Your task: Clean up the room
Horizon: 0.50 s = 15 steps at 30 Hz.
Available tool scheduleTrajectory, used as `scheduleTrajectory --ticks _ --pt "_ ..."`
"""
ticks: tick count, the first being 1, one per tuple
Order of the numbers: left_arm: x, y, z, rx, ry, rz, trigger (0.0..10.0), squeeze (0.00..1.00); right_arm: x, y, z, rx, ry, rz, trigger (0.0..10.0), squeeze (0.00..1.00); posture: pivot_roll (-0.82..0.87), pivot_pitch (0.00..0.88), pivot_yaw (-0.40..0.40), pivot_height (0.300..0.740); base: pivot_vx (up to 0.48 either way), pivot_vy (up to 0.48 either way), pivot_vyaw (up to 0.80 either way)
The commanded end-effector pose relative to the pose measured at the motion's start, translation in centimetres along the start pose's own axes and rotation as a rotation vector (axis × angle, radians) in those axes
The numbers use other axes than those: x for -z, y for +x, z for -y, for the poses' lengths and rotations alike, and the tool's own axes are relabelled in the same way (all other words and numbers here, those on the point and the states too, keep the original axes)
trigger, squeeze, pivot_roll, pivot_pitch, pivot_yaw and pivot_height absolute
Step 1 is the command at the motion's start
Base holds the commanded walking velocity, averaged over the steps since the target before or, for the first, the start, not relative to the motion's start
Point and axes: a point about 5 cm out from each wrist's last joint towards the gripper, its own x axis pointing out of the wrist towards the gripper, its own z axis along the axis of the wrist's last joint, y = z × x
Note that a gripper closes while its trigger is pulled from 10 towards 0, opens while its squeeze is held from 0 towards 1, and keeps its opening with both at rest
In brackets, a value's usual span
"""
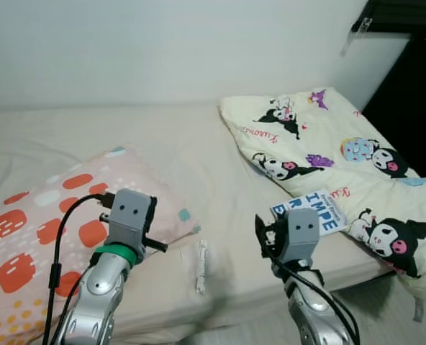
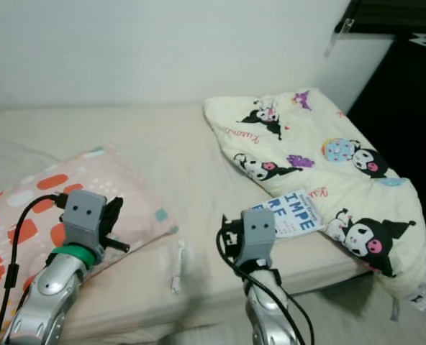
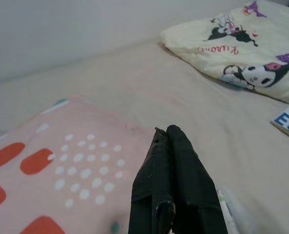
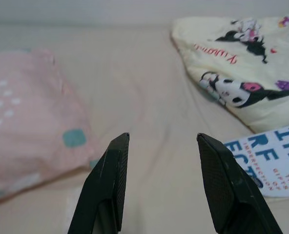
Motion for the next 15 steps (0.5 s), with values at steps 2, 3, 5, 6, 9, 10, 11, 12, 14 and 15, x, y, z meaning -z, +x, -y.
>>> scheduleTrajectory --ticks 2,3,5,6,9,10,11,12,14,15 --pt "0.79 -0.48 0.41 0.022 -0.001 -0.029 10.0 0.00 1.04 -0.26 -0.09 -0.002 -0.014 -0.040 10.0 0.00 0.01 0.067 0.002 0.740 0.000 0.000 0.00" --pt "0.88 -0.57 0.42 0.024 0.002 -0.032 10.0 0.00 1.19 -0.28 -0.17 -0.003 -0.015 -0.044 10.0 0.00 0.01 0.067 0.002 0.740 0.000 0.000 0.00" --pt "0.94 -0.64 0.43 0.025 0.004 -0.034 10.0 0.00 1.28 -0.30 -0.23 -0.003 -0.015 -0.046 10.0 0.00 0.01 0.067 0.002 0.740 0.000 0.000 0.00" --pt "1.04 -0.76 0.38 0.026 0.005 -0.037 10.0 0.00 1.40 -0.32 -0.34 -0.006 -0.010 -0.051 10.0 0.00 0.01 0.068 0.002 0.731 0.000 0.000 0.00" --pt "1.08 -0.82 0.33 0.027 0.007 -0.038 10.0 0.00 1.47 -0.28 -0.42 -0.008 -0.007 -0.051 10.0 0.00 0.01 0.068 0.002 0.716 0.000 0.000 0.00" --pt "1.08 -0.82 0.33 0.027 0.007 -0.038 10.0 0.00 1.47 -0.28 -0.42 -0.008 -0.007 -0.051 10.0 0.00 0.01 0.068 0.002 0.716 0.000 0.000 0.00" --pt "1.03 -0.83 0.27 0.025 0.009 -0.038 10.0 0.00 1.35 -0.16 -0.67 -0.023 0.002 -0.044 10.0 0.00 0.02 0.071 -0.002 0.706 0.000 0.000 0.00" --pt "1.02 -0.84 0.25 0.024 0.009 -0.038 10.0 0.00 1.33 -0.12 -0.74 -0.027 0.004 -0.042 10.0 0.00 0.02 0.071 -0.002 0.701 0.000 0.000 0.00" --pt "1.01 -0.85 0.24 0.024 0.009 -0.038 10.0 0.00 1.33 -0.09 -0.78 -0.029 0.004 -0.041 10.0 0.00 0.02 0.071 -0.002 0.691 0.000 0.000 0.00" --pt "1.01 -0.85 0.26 0.024 0.009 -0.038 10.0 0.00 1.31 -0.07 -0.78 -0.029 0.004 -0.040 10.0 0.00 0.02 0.071 -0.002 0.686 0.000 0.000 0.00"
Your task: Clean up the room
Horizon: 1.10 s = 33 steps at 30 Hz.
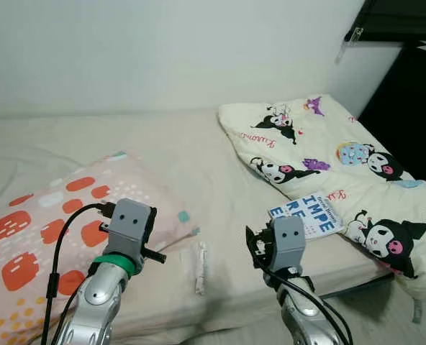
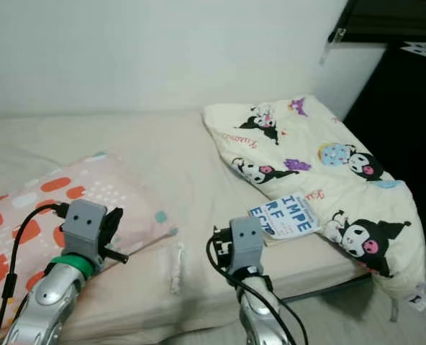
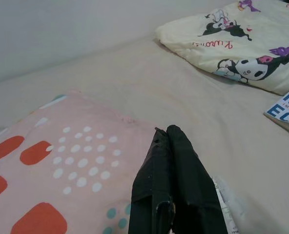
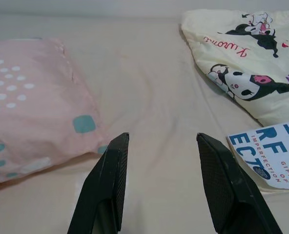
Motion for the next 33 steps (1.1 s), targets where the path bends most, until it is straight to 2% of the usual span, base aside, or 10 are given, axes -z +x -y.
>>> scheduleTrajectory --ticks 1,7,20,23,24,27,29,30,33 --pt "0.2 -0.2 0.2 0.012 0.006 -0.008 10.0 0.00 0.3 -0.1 0.0 0.001 0.009 -0.008 10.0 0.00 0.02 0.071 -0.002 0.686 0.000 0.000 0.00" --pt "0.1 -0.2 0.3 0.005 0.006 -0.006 10.0 0.00 0.2 0.0 0.0 -0.004 0.010 0.000 10.0 0.00 0.02 0.075 -0.005 0.646 0.000 0.000 0.00" --pt "0.1 -0.2 0.2 0.000 0.006 -0.007 10.0 0.00 -0.1 0.1 -0.4 -0.036 0.020 0.007 10.0 0.00 0.02 0.081 -0.007 0.606 0.000 0.000 0.00" --pt "0.1 -0.2 0.2 -0.003 0.007 -0.008 10.0 0.00 -0.5 0.4 -1.3 -0.164 0.025 0.003 10.0 0.00 0.02 0.086 -0.006 0.602 0.000 0.000 0.00" --pt "0.1 -0.2 0.2 -0.003 0.007 -0.008 10.0 0.00 -0.5 0.4 -1.3 -0.164 0.025 0.003 10.0 0.00 0.02 0.086 -0.006 0.602 0.000 0.000 0.00" --pt "0.0 -0.2 -0.2 -0.023 0.012 -0.006 10.0 0.00 -1.1 0.6 -2.8 -0.344 0.031 -0.008 10.0 0.00 0.02 0.095 -0.009 0.602 0.000 0.000 0.00" --pt "0.0 -0.2 -0.2 -0.023 0.012 -0.006 10.0 0.00 -1.1 0.6 -2.8 -0.344 0.031 -0.008 10.0 0.00 0.02 0.095 -0.009 0.602 0.000 0.000 0.00" --pt "-0.1 -0.2 -0.8 -0.056 0.018 -0.002 10.0 0.00 -1.4 0.6 -4.0 -0.454 0.038 -0.019 10.0 0.00 0.03 0.106 -0.020 0.602 0.000 0.000 0.00" --pt "-0.2 -0.2 -1.0 -0.069 0.020 0.000 10.0 0.00 -1.4 0.5 -4.4 -0.488 0.041 -0.024 10.0 0.00 0.03 0.106 -0.020 0.602 0.000 0.000 0.00"
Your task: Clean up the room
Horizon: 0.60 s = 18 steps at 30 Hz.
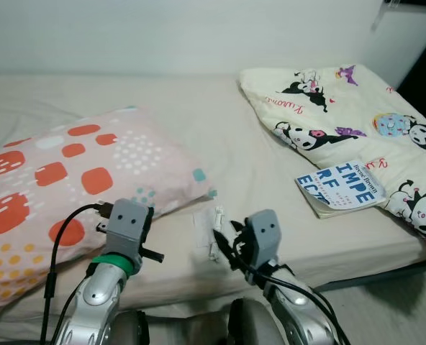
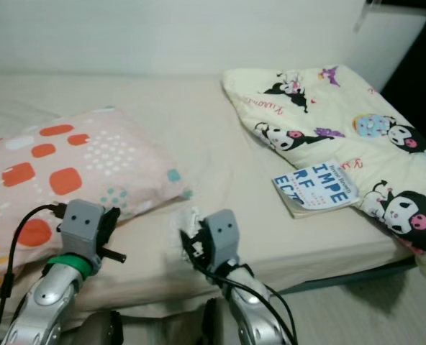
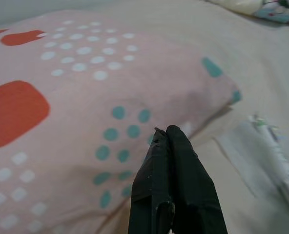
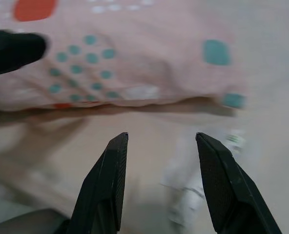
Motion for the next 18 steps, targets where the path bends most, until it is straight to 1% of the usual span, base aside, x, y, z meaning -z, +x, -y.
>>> scheduleTrajectory --ticks 1,2,3,6,9,10,11,12,13,14,16,18 --pt "-0.2 -0.1 -0.3 -0.017 0.010 0.002 10.0 0.00 0.2 0.1 -0.5 -0.039 0.020 -0.016 10.0 0.00 0.04 0.111 -0.023 0.602 0.000 0.000 0.00" --pt "-0.2 -0.1 -0.3 -0.017 0.010 0.002 10.0 0.00 0.2 0.1 -0.5 -0.039 0.020 -0.016 10.0 0.00 0.04 0.111 -0.023 0.602 0.000 0.000 0.00" --pt "-0.3 -0.3 -0.7 -0.035 0.012 0.004 10.0 0.00 0.5 0.8 -0.8 -0.025 0.000 -0.045 10.0 0.00 0.04 0.125 -0.032 0.602 0.000 0.000 0.00" --pt "-0.7 -0.4 -1.2 -0.056 0.014 0.014 10.0 0.00 0.9 1.5 -0.7 0.018 -0.019 -0.073 10.0 0.00 0.05 0.131 -0.033 0.602 0.000 0.000 0.00" --pt "-0.9 -0.4 -1.5 -0.065 0.014 0.021 10.0 0.00 1.0 1.7 -0.6 0.033 -0.028 -0.084 10.0 0.00 0.05 0.131 -0.033 0.602 0.000 0.000 0.00" --pt "-1.6 -0.3 -2.2 -0.076 0.028 0.043 10.0 0.00 1.5 2.1 0.0 0.094 -0.042 -0.113 10.0 0.42 0.06 0.166 -0.032 0.602 0.000 0.000 0.00" --pt "-1.6 -0.3 -2.2 -0.076 0.028 0.043 10.0 0.00 1.5 2.1 0.0 0.094 -0.042 -0.113 10.0 0.42 0.06 0.166 -0.032 0.602 0.000 0.000 0.00" --pt "-2.4 -0.1 -2.8 -0.086 0.040 0.063 10.0 0.00 1.7 2.4 0.4 0.141 -0.028 -0.131 10.0 0.72 0.06 0.176 -0.032 0.602 0.000 0.000 0.00" --pt "-3.5 0.1 -3.6 -0.089 0.053 0.092 10.0 0.00 2.1 2.8 0.9 0.203 -0.021 -0.163 10.0 1.00 0.07 0.209 -0.029 0.602 0.000 0.000 0.00" --pt "-4.6 0.2 -4.2 -0.083 0.067 0.118 10.0 0.00 2.3 3.1 1.2 0.246 0.000 -0.185 10.0 1.00 0.07 0.220 -0.028 0.602 0.000 0.000 0.00" --pt "-6.3 0.3 -4.8 -0.047 0.099 0.161 10.0 0.00 2.7 3.6 1.6 0.300 0.033 -0.221 10.0 1.00 0.09 0.240 -0.026 0.602 0.000 0.000 0.00" --pt "-6.6 0.3 -4.8 -0.038 0.106 0.169 10.0 0.00 2.8 3.7 1.6 0.310 0.039 -0.228 10.0 1.00 0.09 0.240 -0.026 0.602 0.000 0.000 0.00"
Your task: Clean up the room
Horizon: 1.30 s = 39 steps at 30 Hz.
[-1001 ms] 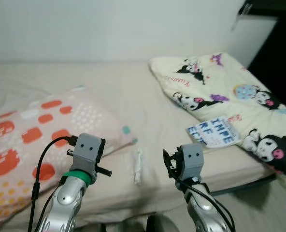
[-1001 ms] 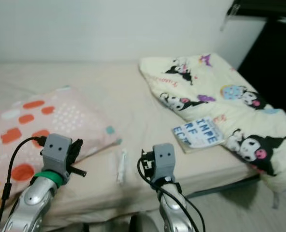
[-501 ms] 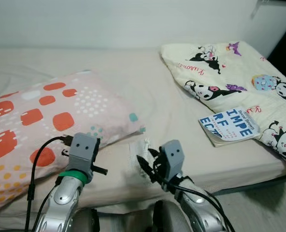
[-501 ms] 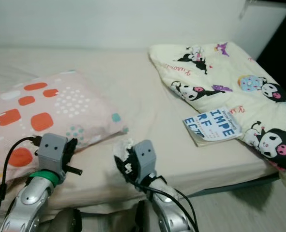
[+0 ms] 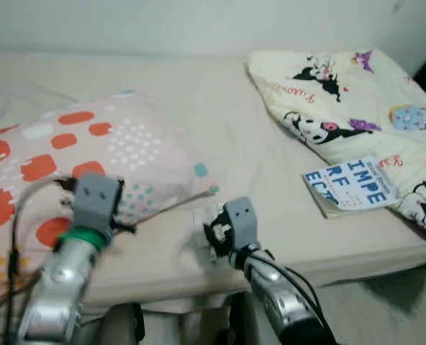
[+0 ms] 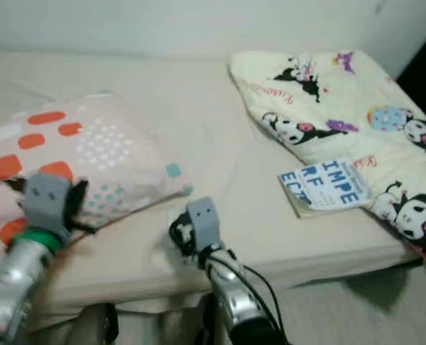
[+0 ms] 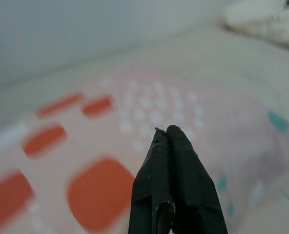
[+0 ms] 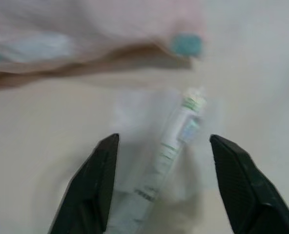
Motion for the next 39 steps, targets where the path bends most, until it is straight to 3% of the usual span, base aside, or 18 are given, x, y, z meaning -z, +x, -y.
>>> scheduleTrajectory --ticks 1,7,12,13,16,17,18,21,27,28,29,30,32,35,38,39 --pt "-0.4 -0.3 0.2 0.087 -0.008 -0.010 10.0 0.00 1.5 0.1 0.0 0.058 0.071 -0.074 10.0 1.00 0.10 0.263 -0.024 0.602 0.000 0.000 0.00" --pt "-3.8 -0.9 0.1 0.369 0.029 0.051 10.0 0.00 1.6 1.2 -0.9 0.120 0.286 -0.119 10.0 1.00 0.14 0.299 -0.022 0.602 0.000 0.000 0.00" --pt "-4.6 -1.1 -0.2 0.397 0.041 0.051 10.0 0.00 0.8 2.1 -2.8 0.036 0.397 -0.127 10.0 1.00 0.16 0.312 -0.027 0.602 0.000 0.000 0.00" --pt "-4.7 -1.2 -0.2 0.394 0.039 0.047 10.0 0.00 0.8 2.2 -3.1 0.029 0.377 -0.137 10.0 0.40 0.17 0.317 -0.028 0.602 0.000 0.000 0.00" --pt "-4.7 -1.2 -0.2 0.395 0.038 0.043 10.0 0.00 0.8 2.3 -3.3 0.029 0.361 -0.144 10.0 0.40 0.17 0.317 -0.028 0.602 0.000 0.000 0.00" --pt "-4.8 -1.3 -0.2 0.395 0.034 0.039 10.0 0.00 0.9 2.4 -3.3 0.042 0.314 -0.154 10.0 0.00 0.18 0.325 -0.027 0.602 0.000 0.000 0.00" --pt "-5.1 -1.7 0.1 0.398 0.020 0.034 10.0 0.00 0.9 2.5 -3.5 0.079 0.176 -0.163 10.0 0.00 0.19 0.335 -0.027 0.602 0.000 0.000 0.00" --pt "-5.3 -2.1 0.3 0.396 -0.002 0.026 10.0 0.00 0.8 2.6 -4.1 0.078 0.154 -0.166 10.0 0.00 0.21 0.352 -0.029 0.602 0.000 0.000 0.00" --pt "-5.1 -2.8 0.7 0.383 -0.029 -0.001 10.0 0.00 0.7 2.8 -5.6 0.017 0.198 -0.171 10.0 0.00 0.25 0.372 -0.029 0.602 0.000 0.000 0.00" --pt "-4.9 -3.1 0.9 0.376 -0.033 -0.015 10.0 0.00 0.7 2.8 -5.9 0.015 0.176 -0.175 4.3 0.00 0.27 0.383 -0.031 0.602 0.000 0.000 0.00" --pt "-4.7 -3.4 1.1 0.371 -0.035 -0.024 10.0 0.00 0.8 2.8 -6.0 0.017 0.157 -0.177 4.3 0.00 0.27 0.383 -0.031 0.602 0.000 0.000 0.00" --pt "-4.5 -3.8 1.2 0.371 -0.042 -0.041 10.0 0.00 0.7 2.8 -5.9 0.030 0.159 -0.172 0.0 0.00 0.28 0.385 -0.032 0.602 0.000 0.000 0.00" --pt "-4.0 -4.7 1.4 0.388 -0.059 -0.079 10.0 0.00 0.5 2.9 -5.6 0.050 0.199 -0.163 0.0 0.00 0.29 0.389 -0.033 0.602 0.000 0.000 0.00" --pt "-4.0 -4.7 1.4 0.388 -0.059 -0.079 10.0 0.00 0.5 2.9 -5.6 0.050 0.199 -0.163 0.0 0.00 0.29 0.389 -0.033 0.602 0.000 0.000 0.00" --pt "-3.2 -8.0 2.4 0.556 -0.128 -0.201 10.0 0.00 -0.3 3.2 -5.3 0.069 0.250 -0.130 0.0 0.00 0.30 0.389 -0.031 0.602 0.000 0.000 0.00" --pt "-3.2 -8.0 2.4 0.556 -0.128 -0.201 10.0 0.00 -0.3 3.2 -5.3 0.069 0.250 -0.130 0.0 0.00 0.30 0.389 -0.031 0.602 0.000 0.000 0.00"
